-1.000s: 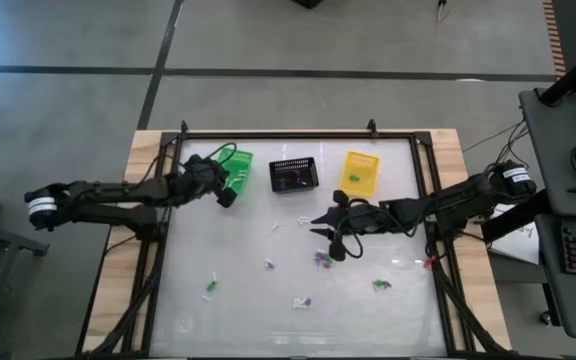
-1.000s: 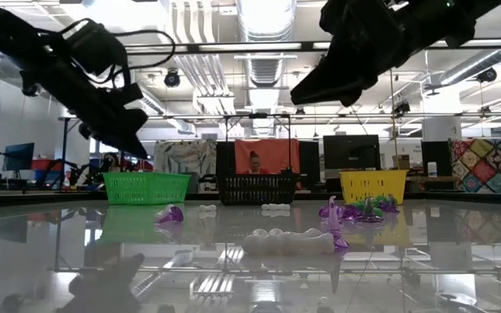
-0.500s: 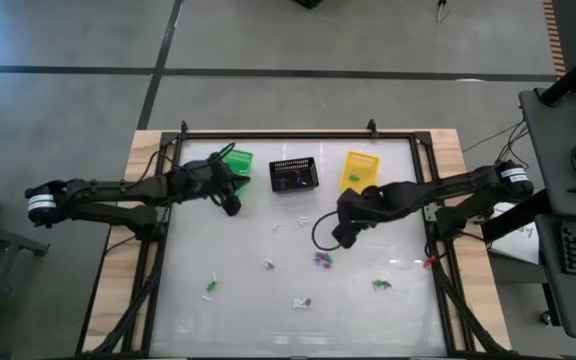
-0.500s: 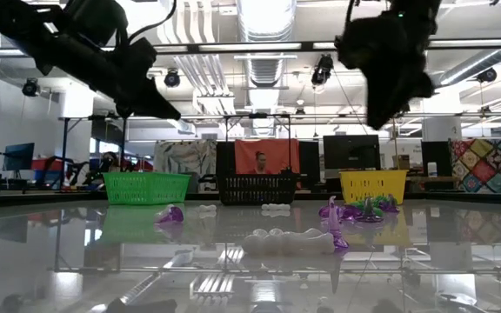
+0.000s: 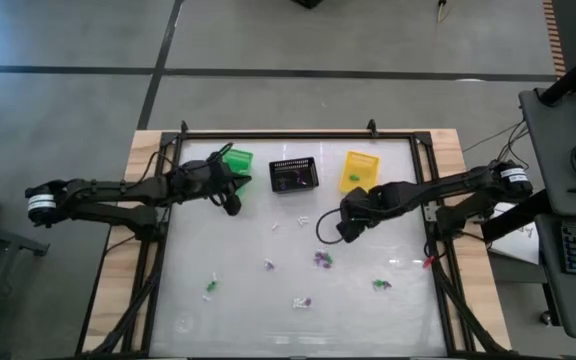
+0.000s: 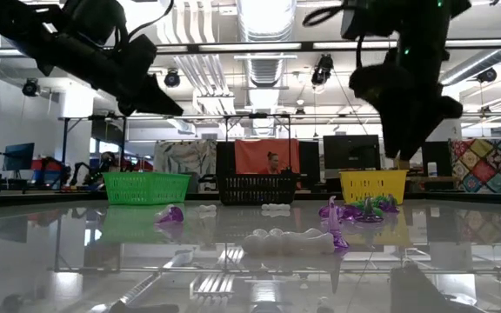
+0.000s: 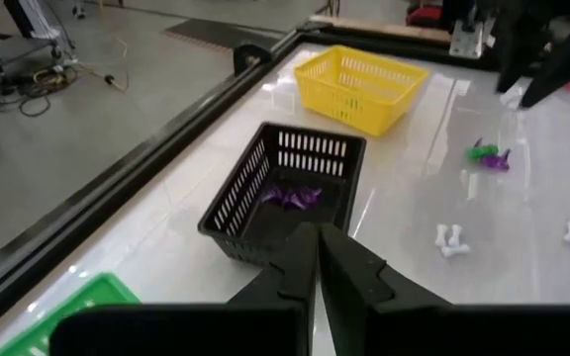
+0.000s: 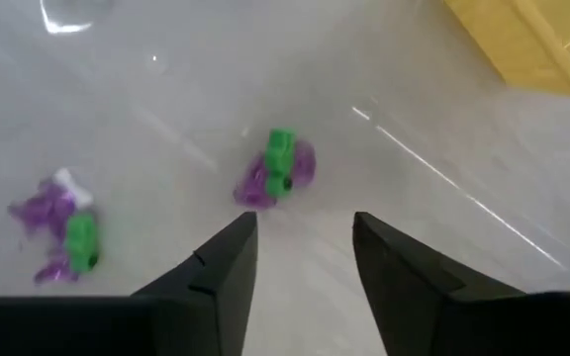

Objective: Sort Halloween decoration
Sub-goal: Put the purple witch hat toy into the black basket

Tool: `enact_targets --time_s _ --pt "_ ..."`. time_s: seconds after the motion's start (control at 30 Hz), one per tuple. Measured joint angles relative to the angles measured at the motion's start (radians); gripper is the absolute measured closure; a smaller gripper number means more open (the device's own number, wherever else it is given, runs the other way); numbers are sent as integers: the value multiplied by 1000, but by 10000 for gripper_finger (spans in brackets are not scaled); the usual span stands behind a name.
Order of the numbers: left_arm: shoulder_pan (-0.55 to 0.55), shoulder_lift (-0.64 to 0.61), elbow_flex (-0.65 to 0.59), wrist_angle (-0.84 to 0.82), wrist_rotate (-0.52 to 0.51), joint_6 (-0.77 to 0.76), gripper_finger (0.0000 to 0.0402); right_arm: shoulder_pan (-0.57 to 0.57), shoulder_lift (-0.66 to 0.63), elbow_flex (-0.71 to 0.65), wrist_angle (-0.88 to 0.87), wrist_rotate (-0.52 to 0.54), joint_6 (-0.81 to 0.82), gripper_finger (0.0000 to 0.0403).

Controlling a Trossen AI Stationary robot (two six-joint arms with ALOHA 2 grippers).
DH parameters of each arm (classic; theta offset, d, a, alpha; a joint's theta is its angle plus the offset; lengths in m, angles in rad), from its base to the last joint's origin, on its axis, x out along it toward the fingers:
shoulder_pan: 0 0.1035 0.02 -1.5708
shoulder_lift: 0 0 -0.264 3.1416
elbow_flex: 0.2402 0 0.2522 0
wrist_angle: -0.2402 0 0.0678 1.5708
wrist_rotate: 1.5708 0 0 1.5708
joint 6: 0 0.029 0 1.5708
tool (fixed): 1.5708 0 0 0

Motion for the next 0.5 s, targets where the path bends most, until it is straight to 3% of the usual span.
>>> enact_targets --time_s 0.2,0.5 --pt "0 0 -1 14 -1 7 401 -42 1 -77 164 7 -16 225" --pt "0 0 -1 17 -2 20 402 -51 2 -164 250 0 54 265"
